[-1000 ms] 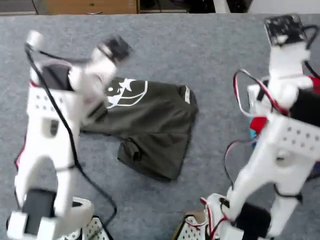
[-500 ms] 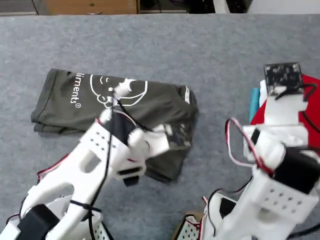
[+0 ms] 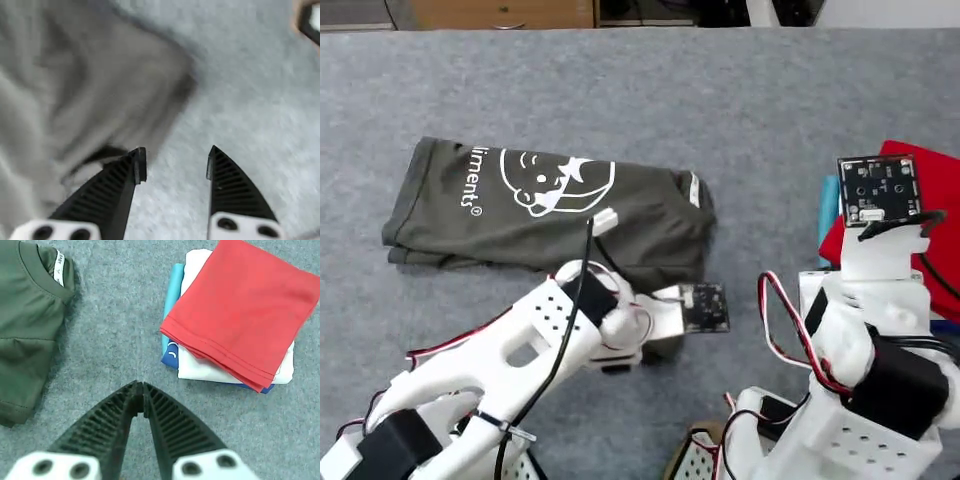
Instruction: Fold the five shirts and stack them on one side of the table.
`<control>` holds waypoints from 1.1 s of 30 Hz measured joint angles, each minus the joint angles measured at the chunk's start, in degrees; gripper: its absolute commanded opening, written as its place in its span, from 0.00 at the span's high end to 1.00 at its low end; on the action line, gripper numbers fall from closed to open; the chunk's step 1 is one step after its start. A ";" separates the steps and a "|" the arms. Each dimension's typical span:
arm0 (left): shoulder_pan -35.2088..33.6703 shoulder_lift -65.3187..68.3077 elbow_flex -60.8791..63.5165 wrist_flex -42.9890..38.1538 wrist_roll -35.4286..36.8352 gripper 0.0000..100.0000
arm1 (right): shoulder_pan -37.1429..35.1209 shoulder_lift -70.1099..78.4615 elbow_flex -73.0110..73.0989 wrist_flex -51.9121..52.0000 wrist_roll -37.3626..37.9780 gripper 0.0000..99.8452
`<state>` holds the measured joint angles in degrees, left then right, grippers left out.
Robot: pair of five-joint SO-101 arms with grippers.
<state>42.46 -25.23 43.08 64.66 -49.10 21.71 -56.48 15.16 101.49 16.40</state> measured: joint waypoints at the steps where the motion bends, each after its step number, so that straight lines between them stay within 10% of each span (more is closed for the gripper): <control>1: -0.26 0.00 0.00 -1.05 0.00 0.79 | 0.00 0.00 0.09 0.00 0.00 1.00; 24: -0.35 15.30 0.88 -10.02 -0.18 0.80 | 0.00 0.00 3.08 0.00 0.00 1.00; 33: -0.35 15.38 1.93 -13.19 -0.09 0.98 | 0.00 0.00 3.08 0.00 0.00 1.00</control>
<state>42.11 -9.85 45.01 51.47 -49.19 21.71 -56.48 18.24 101.49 16.40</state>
